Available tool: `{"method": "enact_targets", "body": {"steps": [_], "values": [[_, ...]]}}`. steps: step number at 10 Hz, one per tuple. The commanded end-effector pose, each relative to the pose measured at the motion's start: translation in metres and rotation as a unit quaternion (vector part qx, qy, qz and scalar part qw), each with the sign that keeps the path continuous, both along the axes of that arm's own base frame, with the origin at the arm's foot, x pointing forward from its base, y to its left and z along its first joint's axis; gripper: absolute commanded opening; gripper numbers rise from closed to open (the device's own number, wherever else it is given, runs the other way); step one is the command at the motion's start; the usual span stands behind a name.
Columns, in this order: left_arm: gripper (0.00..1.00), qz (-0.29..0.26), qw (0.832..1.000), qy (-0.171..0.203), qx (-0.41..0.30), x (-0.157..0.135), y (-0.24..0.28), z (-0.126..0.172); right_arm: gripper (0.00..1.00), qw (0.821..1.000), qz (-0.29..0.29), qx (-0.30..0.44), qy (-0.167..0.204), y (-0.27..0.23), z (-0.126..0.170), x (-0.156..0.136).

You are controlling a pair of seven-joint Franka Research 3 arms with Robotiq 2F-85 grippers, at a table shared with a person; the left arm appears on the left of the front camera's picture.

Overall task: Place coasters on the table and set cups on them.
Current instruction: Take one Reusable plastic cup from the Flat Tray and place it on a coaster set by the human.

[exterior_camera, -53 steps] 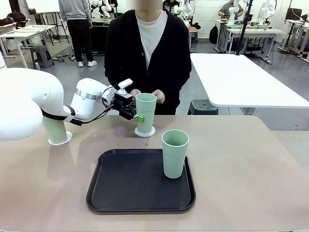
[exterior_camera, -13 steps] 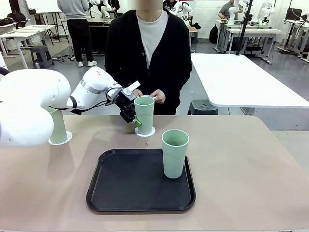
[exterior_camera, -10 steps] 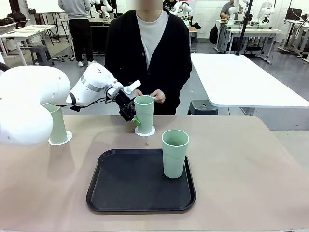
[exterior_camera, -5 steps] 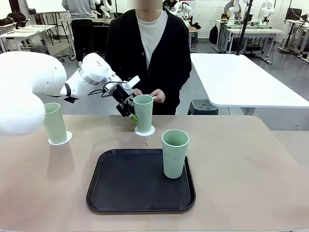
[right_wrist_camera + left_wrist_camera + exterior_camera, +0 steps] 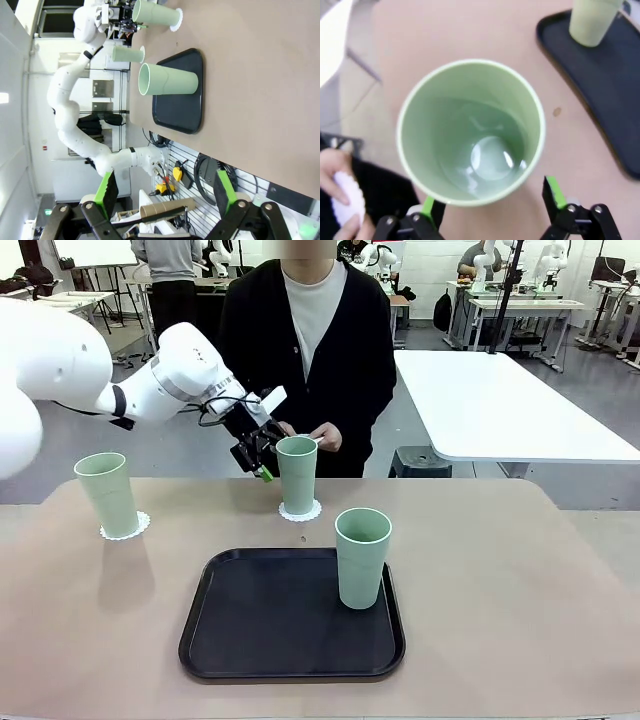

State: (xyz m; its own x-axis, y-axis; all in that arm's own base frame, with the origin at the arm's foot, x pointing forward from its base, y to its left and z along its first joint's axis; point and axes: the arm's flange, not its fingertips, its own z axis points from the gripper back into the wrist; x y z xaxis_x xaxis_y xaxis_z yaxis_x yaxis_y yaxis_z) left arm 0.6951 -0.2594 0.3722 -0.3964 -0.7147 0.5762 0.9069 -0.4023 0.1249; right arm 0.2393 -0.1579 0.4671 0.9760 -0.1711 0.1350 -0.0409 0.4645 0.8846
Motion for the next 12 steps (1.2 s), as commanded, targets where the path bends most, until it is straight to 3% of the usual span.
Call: {"method": "enact_targets", "body": {"steps": [1, 3, 4, 5, 7, 10, 12], "values": [[1.00, 0.113, 0.990, -0.059, 0.064, -0.052, 0.015, 0.033, 1.00, 1.000, 0.002, 0.004, -0.002, -0.001, 0.000, 0.000], [1.00, 0.229, 0.962, -0.112, 0.094, -0.079, 0.025, 0.088, 1.00, 1.000, 0.002, 0.004, -0.002, -0.001, 0.000, 0.000], [1.00, 0.279, 0.948, -0.119, 0.102, -0.104, 0.032, 0.108, 1.00, 1.000, 0.002, 0.004, -0.002, -0.001, 0.000, 0.000], [1.00, 0.331, 0.929, -0.107, 0.128, -0.126, 0.035, 0.127, 1.00, 1.000, 0.002, 0.004, -0.002, -0.001, 0.000, 0.000], [1.00, 0.415, 0.890, -0.029, 0.186, -0.189, 0.035, 0.138, 1.00, 1.000, 0.002, 0.004, -0.002, -0.001, 0.000, 0.000], [1.00, 0.391, 0.891, 0.037, 0.230, -0.229, 0.041, 0.132, 1.00, 1.000, 0.002, 0.004, -0.002, -0.001, 0.000, 0.000], [1.00, 0.387, 0.904, -0.005, 0.184, -0.222, 0.063, 0.115, 1.00, 1.000, 0.002, 0.004, -0.002, -0.001, 0.000, 0.000]]}}
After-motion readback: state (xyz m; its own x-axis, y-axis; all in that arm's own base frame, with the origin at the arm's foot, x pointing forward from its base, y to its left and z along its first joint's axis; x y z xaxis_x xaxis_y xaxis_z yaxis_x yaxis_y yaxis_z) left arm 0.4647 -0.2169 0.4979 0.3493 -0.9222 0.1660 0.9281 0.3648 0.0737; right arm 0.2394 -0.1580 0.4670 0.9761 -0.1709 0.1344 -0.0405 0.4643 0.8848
